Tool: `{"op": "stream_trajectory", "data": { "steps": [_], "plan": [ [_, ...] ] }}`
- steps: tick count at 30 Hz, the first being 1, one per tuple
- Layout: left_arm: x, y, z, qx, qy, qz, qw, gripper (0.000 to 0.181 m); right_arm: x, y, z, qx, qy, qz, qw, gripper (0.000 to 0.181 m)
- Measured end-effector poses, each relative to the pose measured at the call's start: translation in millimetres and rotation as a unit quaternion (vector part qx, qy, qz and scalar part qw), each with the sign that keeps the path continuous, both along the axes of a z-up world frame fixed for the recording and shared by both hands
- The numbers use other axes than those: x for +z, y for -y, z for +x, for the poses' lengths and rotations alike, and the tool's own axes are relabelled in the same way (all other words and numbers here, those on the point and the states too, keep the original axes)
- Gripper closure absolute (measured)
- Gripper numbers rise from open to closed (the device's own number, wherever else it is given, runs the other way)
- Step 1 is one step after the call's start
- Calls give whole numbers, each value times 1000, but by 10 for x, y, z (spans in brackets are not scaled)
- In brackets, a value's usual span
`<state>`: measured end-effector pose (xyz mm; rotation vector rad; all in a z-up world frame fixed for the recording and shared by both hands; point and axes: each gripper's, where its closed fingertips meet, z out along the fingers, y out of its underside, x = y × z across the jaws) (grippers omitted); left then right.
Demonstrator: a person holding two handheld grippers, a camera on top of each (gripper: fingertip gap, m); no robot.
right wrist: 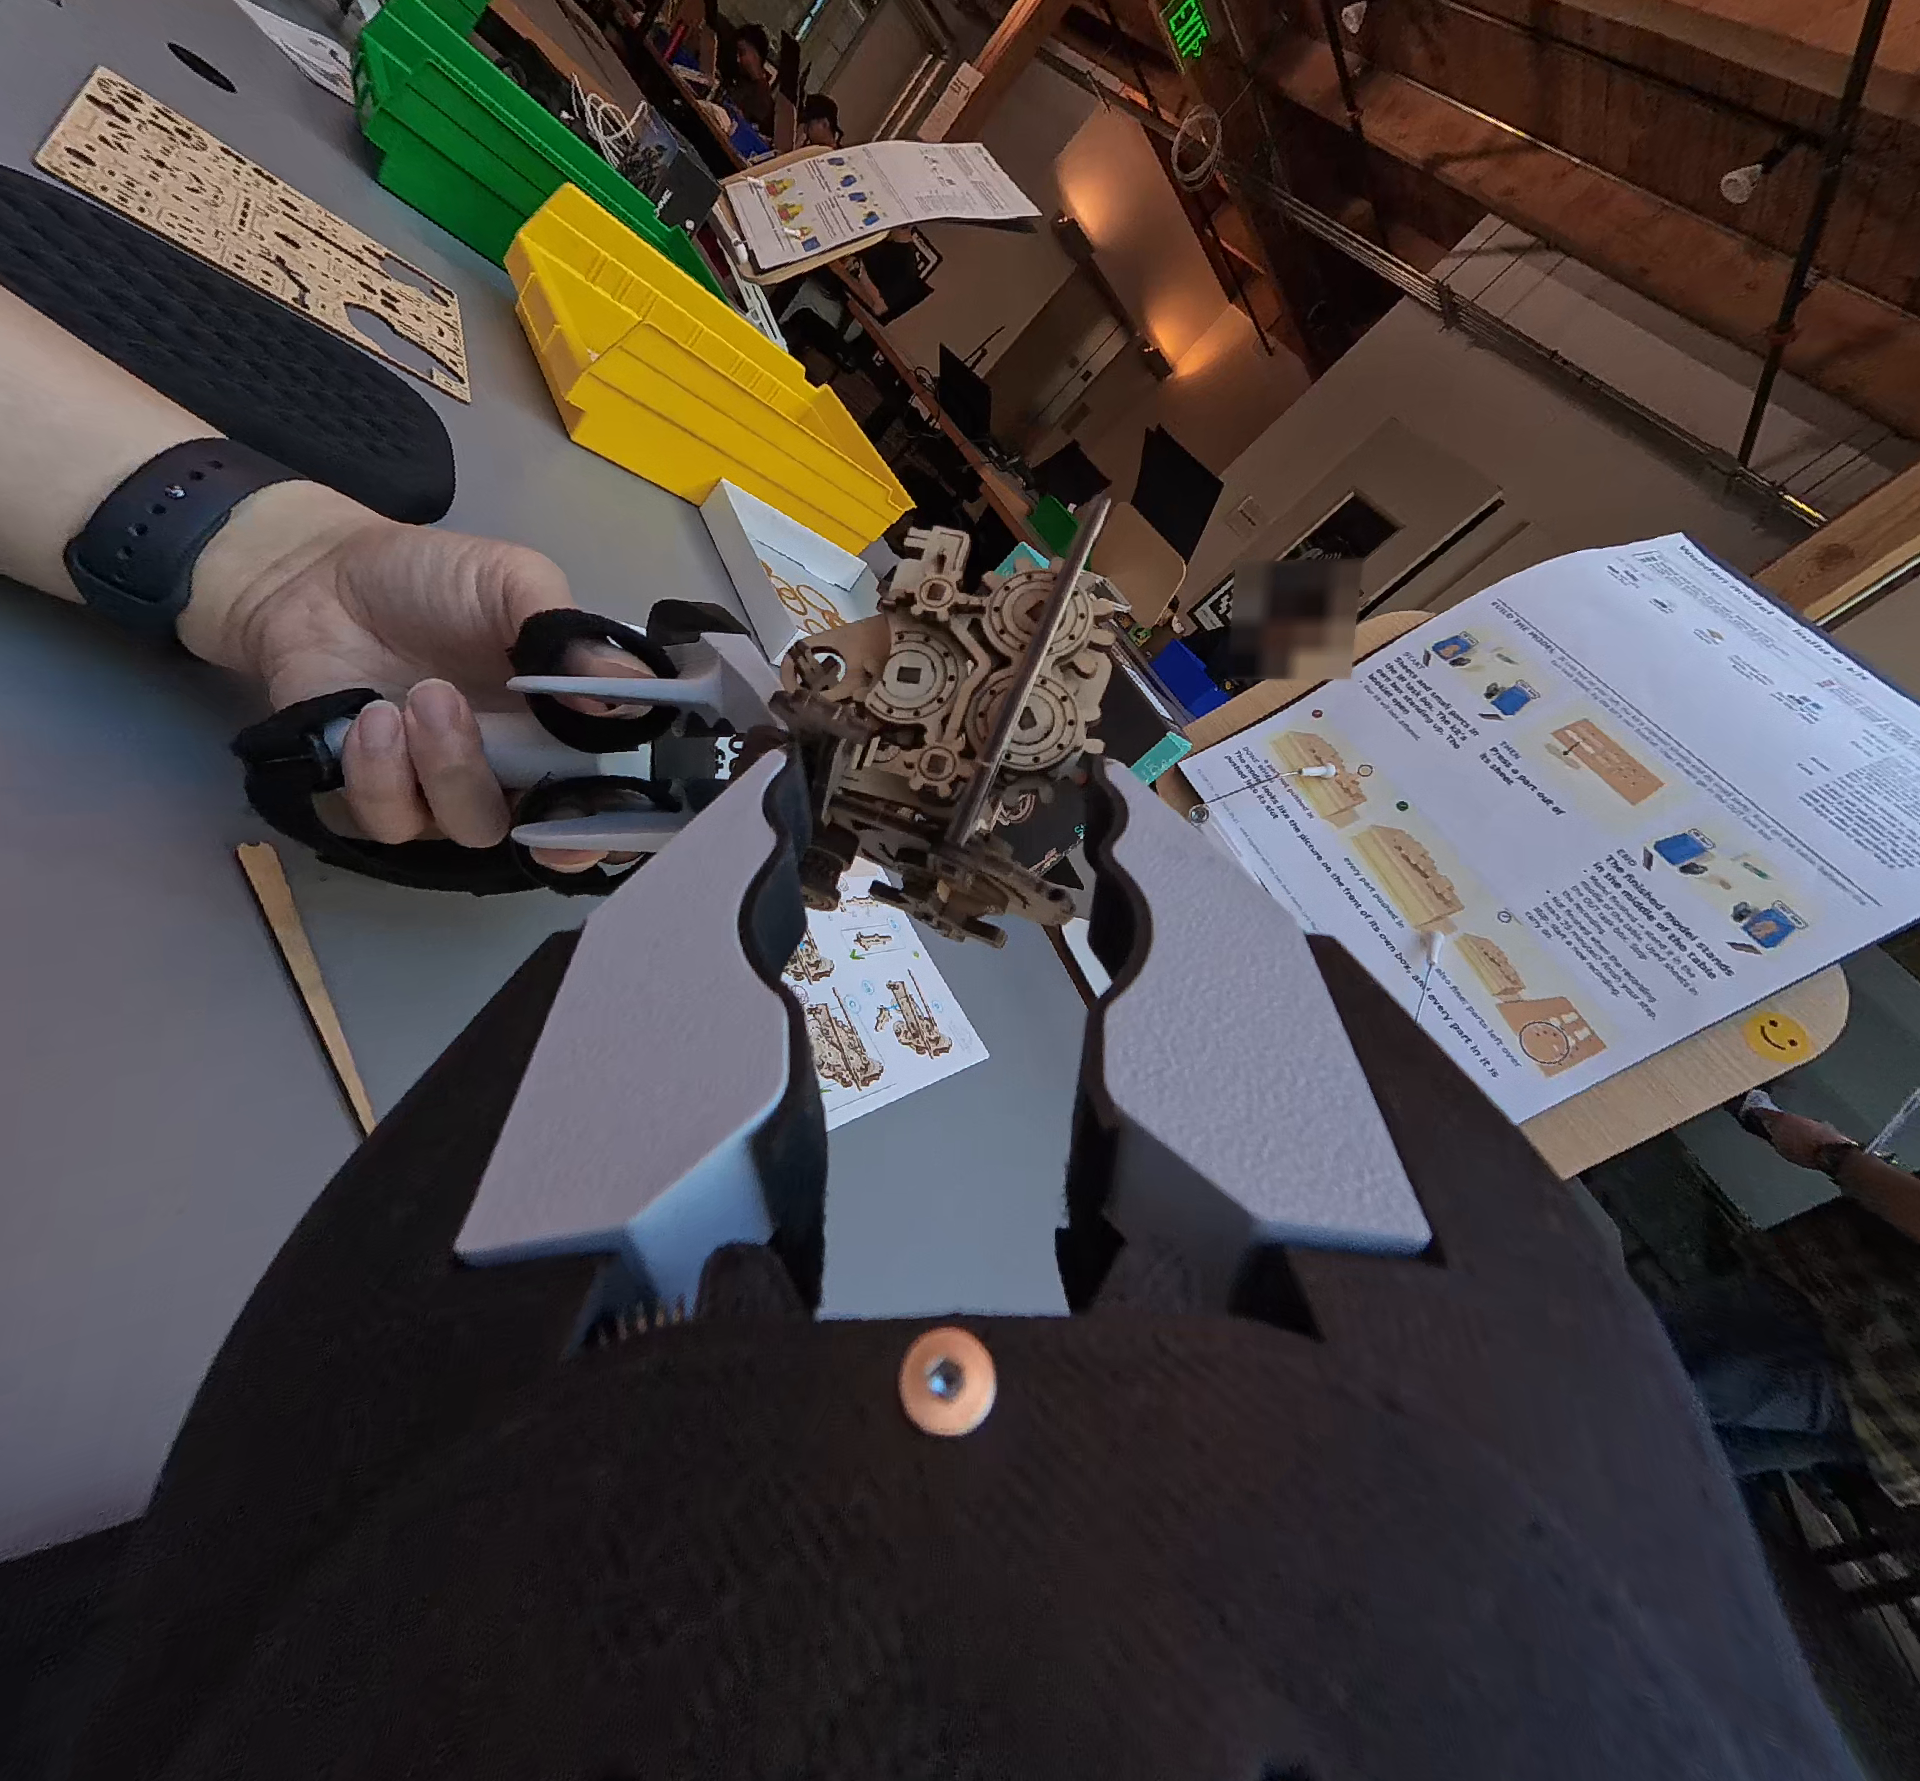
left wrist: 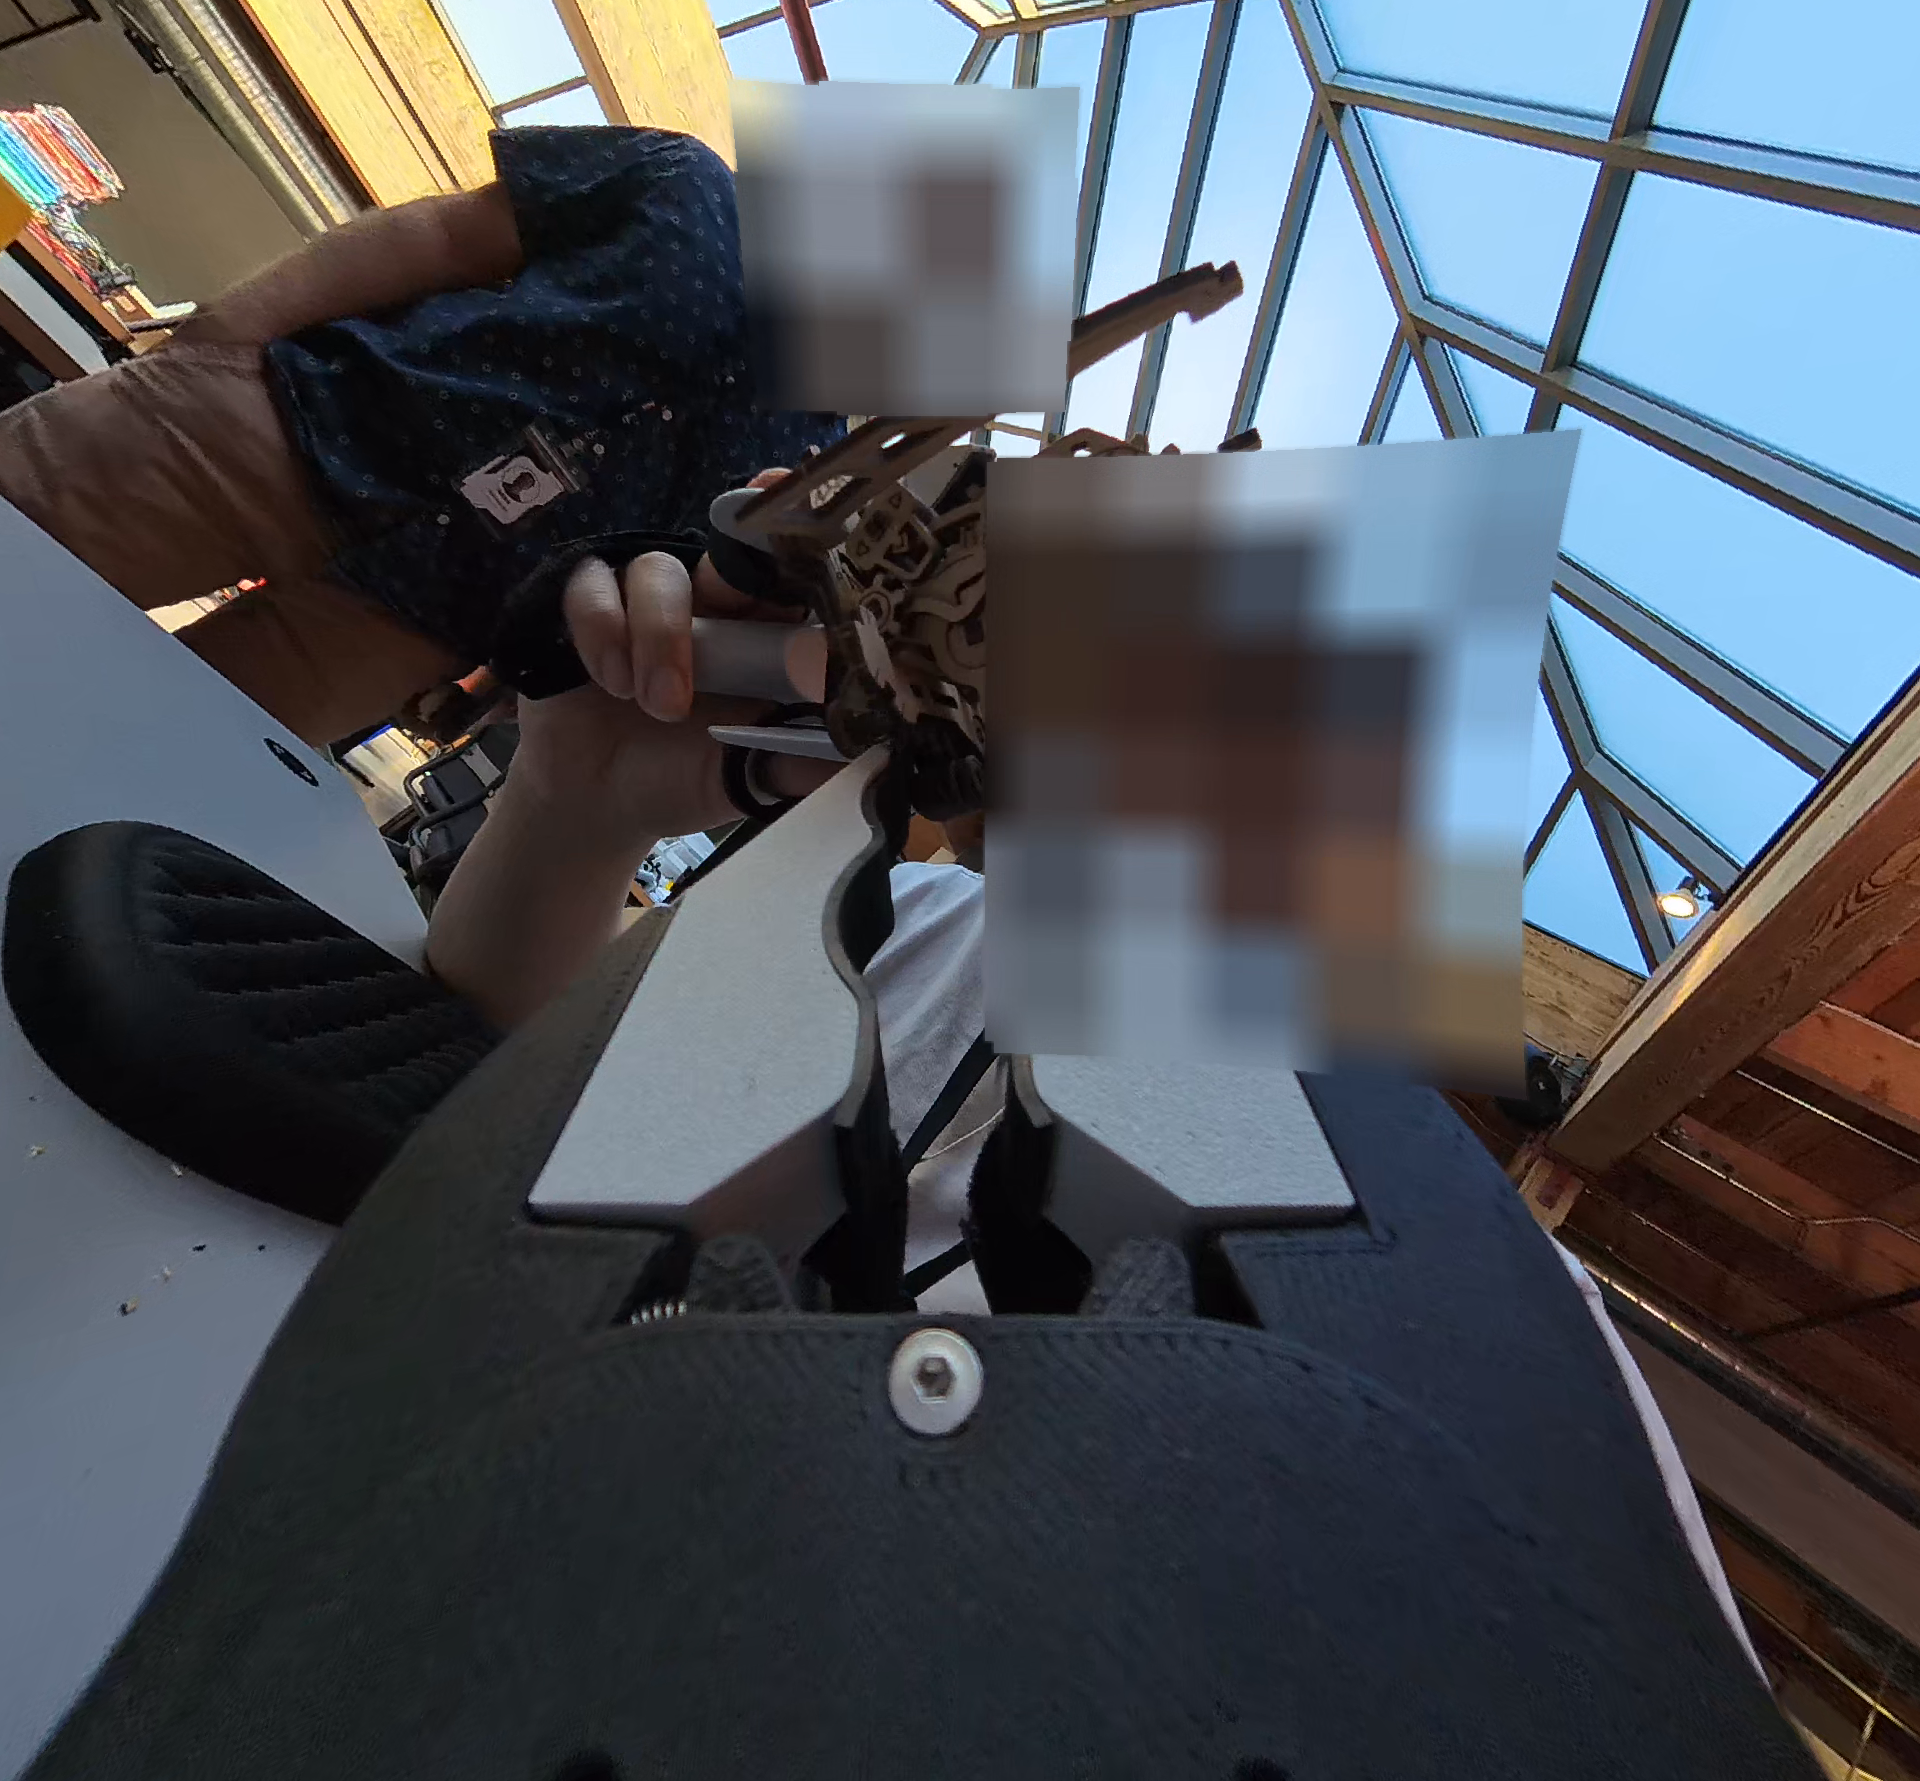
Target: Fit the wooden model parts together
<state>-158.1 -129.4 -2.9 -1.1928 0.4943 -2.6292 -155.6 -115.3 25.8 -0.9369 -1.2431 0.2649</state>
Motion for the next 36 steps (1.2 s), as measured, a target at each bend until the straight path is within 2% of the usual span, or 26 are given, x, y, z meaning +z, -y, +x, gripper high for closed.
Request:
{"op": "stream_trajectory", "data": {
  "steps": [9,19,24,27,31,36],
  "plan": [
    [-35,-41,-4,4,-2,-11,1000,167,-35,-45,-1,10,-26,-34,999,132],
    [-64,-59,8,8,-9,-16,1000,167,-76,-74,13,10,-16,-38,999,133],
    [-62,-86,9,13,-11,-24,1000,167,-96,-140,18,23,-28,-77,996,130],
    [-76,-96,12,12,-11,-29,999,167,-81,-171,36,11,-30,-63,997,122],
    [-71,-85,-13,1,-5,-30,1000,167,-93,-139,-2,12,-19,-63,998,128],
    [-105,-128,-46,1,-11,-37,999,167,-146,-184,-29,-25,-8,-78,997,130]
  ]
}}
